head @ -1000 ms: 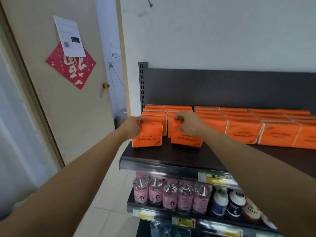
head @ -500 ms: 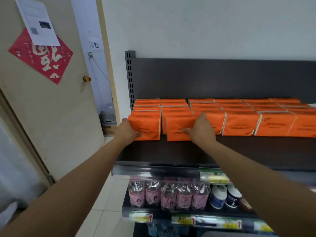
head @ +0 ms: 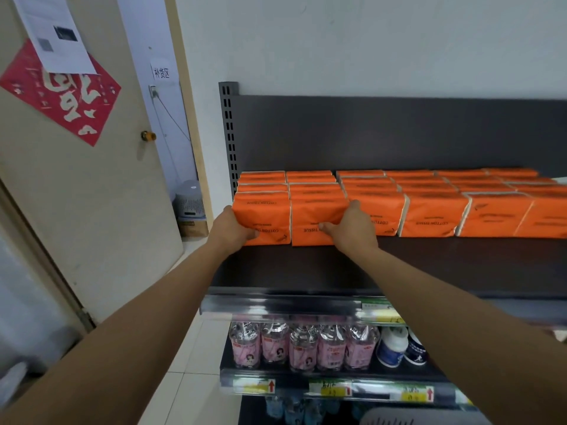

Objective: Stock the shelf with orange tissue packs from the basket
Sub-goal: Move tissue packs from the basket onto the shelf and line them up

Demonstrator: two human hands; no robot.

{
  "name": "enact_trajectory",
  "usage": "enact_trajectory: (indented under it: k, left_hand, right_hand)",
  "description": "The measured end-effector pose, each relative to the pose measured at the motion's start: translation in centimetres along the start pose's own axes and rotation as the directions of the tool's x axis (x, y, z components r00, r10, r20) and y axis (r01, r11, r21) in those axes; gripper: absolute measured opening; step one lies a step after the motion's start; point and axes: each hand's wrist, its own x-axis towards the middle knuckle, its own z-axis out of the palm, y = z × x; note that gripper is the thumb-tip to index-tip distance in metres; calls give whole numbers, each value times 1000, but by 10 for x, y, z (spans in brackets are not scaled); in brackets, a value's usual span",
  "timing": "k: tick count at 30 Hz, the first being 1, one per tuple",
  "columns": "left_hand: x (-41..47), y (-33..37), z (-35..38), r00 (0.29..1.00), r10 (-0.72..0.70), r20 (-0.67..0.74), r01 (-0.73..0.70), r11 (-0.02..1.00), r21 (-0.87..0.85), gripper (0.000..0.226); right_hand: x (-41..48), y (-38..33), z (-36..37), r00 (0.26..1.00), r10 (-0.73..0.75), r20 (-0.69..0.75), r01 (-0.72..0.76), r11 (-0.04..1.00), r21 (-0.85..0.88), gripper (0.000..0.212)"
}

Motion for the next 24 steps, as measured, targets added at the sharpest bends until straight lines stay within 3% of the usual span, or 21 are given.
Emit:
enact_trajectory:
  k: [7, 11, 14, 17, 20, 24]
  left_hand:
    - [-26, 9, -8, 997, -53, -47, 54, 998, 23, 71]
    - [-51, 16, -15, 986, -35, -165, 37, 999, 13, 56]
    - [-81, 34, -8, 955, 28, -295, -17, 999, 40, 51]
    - [-120, 65, 15, 928, 160, -336, -132, 986, 105, 46]
    - [-163, 92, 53, 920, 300, -253, -275, 953, 131, 37]
    - [-216, 109, 121, 940, 339, 31, -340, 929, 146, 29]
  right_hand:
    - [-11, 11, -8, 1000, -10, -10, 10, 1000, 1, 46]
    - [-27, 21, -24, 996, -82, -40, 81, 997, -11, 46]
    - [-43, 30, -42, 985, -174, -16, 174, 984, 36, 47]
    - [-66, 47, -67, 959, -283, 8, 282, 955, 89, 37]
    - [-93, 77, -94, 943, -330, 40, 323, 938, 127, 27]
    - [-124, 136, -114, 952, -291, 97, 285, 956, 76, 19]
